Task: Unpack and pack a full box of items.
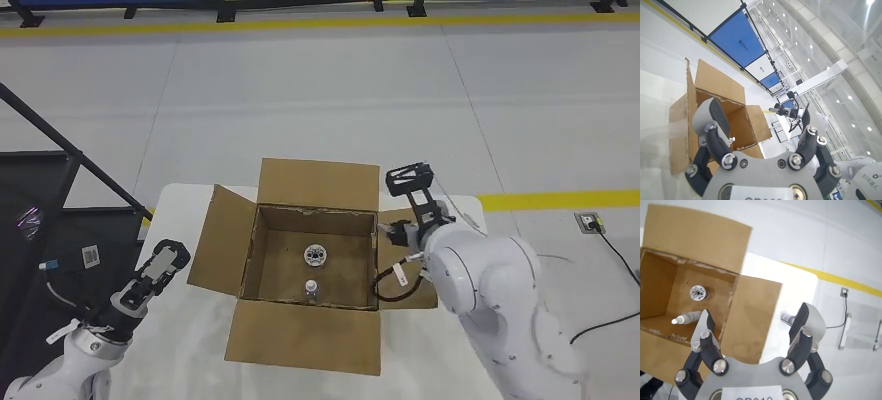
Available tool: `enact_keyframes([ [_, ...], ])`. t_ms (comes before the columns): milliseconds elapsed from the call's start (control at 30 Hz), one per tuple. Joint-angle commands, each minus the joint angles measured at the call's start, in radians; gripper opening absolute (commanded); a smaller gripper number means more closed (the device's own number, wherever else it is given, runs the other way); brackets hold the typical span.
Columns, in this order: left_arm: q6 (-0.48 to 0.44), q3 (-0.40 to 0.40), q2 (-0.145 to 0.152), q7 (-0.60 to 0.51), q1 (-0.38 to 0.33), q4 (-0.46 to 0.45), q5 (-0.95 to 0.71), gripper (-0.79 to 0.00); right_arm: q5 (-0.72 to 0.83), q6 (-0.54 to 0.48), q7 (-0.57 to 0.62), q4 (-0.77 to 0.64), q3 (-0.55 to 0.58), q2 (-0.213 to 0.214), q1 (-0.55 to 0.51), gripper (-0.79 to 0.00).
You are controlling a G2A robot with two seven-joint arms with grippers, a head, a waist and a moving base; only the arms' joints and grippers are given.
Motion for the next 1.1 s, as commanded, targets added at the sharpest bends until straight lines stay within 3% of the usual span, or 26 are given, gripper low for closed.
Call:
enact_keyframes([
  [0,0.000,0.000,0.000,0.000,0.000,0.000,0.000,0.000,0.068,0.001,-0.025,0.075,-0.106,-0.024,0.061,0.000],
  [233,0.000,0.000,0.000,0.000,0.000,0.000,0.000,0.000,0.284,-0.025,-0.065,0.350,-0.345,-0.112,0.200,0.000],
  [433,0.000,0.000,0.000,0.000,0.000,0.000,0.000,0.000,0.345,0.038,-0.119,0.524,-0.468,-0.181,0.258,0.000],
  [667,0.000,0.000,0.000,0.000,0.000,0.000,0.000,0.000,0.311,0.187,-0.137,0.668,-0.543,-0.243,0.278,0.000],
  [933,0.000,0.000,0.000,0.000,0.000,0.000,0.000,0.000,0.353,0.191,-0.131,0.743,-0.542,-0.277,0.267,-0.009],
  [1000,0.000,0.000,0.000,0.000,0.000,0.000,0.000,0.000,0.348,0.196,-0.132,0.762,-0.545,-0.285,0.265,-0.083],
  [1067,0.000,0.000,0.000,0.000,0.000,0.000,0.000,0.000,0.346,0.196,-0.137,0.776,-0.546,-0.292,0.265,-0.268],
])
